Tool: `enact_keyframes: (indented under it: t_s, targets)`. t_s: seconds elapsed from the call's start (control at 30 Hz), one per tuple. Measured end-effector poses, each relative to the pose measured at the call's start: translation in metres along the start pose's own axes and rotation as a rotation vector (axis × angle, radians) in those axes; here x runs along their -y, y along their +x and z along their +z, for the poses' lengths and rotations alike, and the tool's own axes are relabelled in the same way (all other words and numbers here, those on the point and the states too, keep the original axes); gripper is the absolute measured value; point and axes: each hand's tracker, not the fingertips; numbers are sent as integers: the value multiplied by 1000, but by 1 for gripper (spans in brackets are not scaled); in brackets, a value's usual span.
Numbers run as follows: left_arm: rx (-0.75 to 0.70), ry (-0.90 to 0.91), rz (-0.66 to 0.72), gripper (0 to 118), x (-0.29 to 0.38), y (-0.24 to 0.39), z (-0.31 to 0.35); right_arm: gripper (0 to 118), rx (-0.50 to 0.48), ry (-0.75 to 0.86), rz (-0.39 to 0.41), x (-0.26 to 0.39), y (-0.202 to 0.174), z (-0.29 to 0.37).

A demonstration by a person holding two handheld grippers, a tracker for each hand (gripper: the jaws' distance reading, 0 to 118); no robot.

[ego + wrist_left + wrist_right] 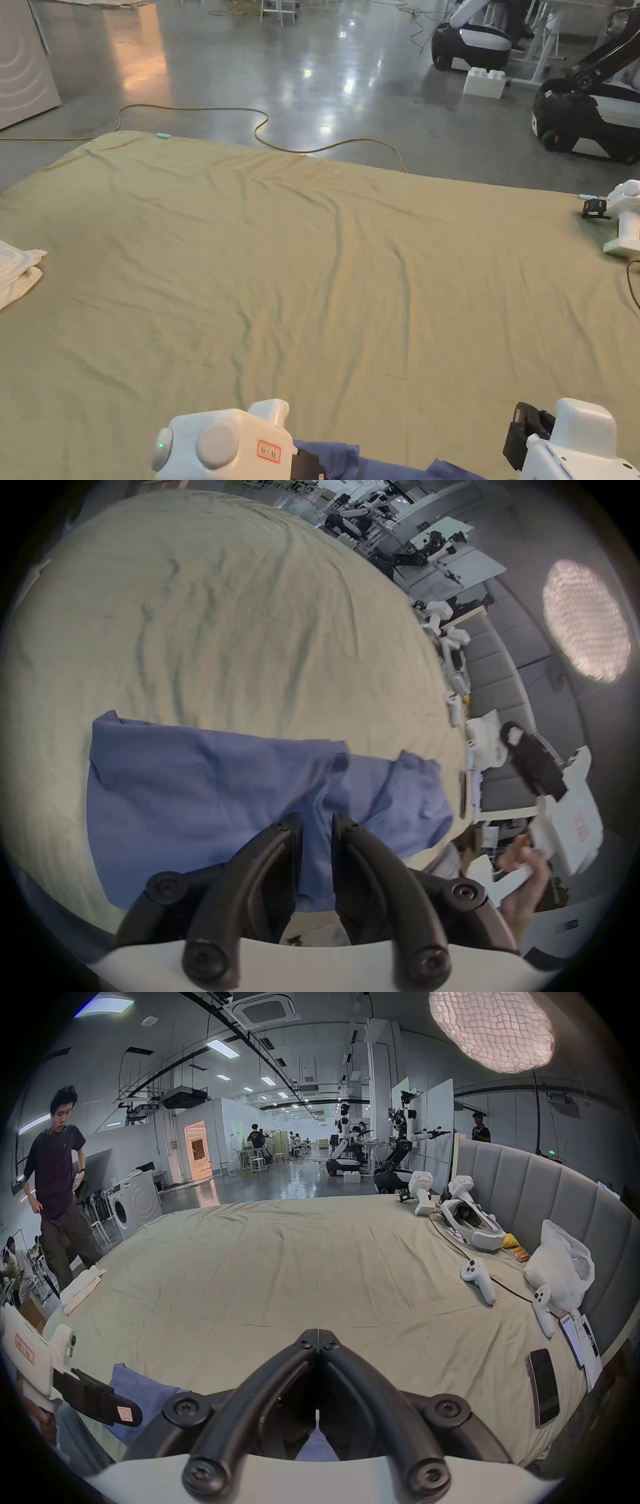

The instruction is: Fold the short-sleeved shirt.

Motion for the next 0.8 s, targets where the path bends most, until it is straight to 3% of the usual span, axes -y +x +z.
enact_keyframes:
  t_s: [0.1, 0.43, 0.63, 0.67, 0.73, 0.77, 0.8]
  targets:
    - [-53, -76, -29, 17, 7, 2, -22, 0, 4, -2, -2, 1, 3, 1]
    - [-12, -105, -131, 17, 26, 22, -48, 0, 16, -26, -9, 7, 9, 1]
    - [155, -33, -61, 18, 14, -6, -2, 0, 7, -24, -15, 5, 7, -1]
    - [153, 15, -67, 24, 12, -19, 13, 0, 1, -22, -14, 3, 6, -1]
    - [104, 82, -65, 56, 8, -42, 41, 0, -3, -20, -8, 1, 3, -2]
    - [83, 107, -43, 64, 5, -58, 54, 0, -5, -17, -4, 0, 0, -2]
    - [73, 127, -24, 65, 4, -72, 65, 0, -7, -16, -2, -1, -1, -3]
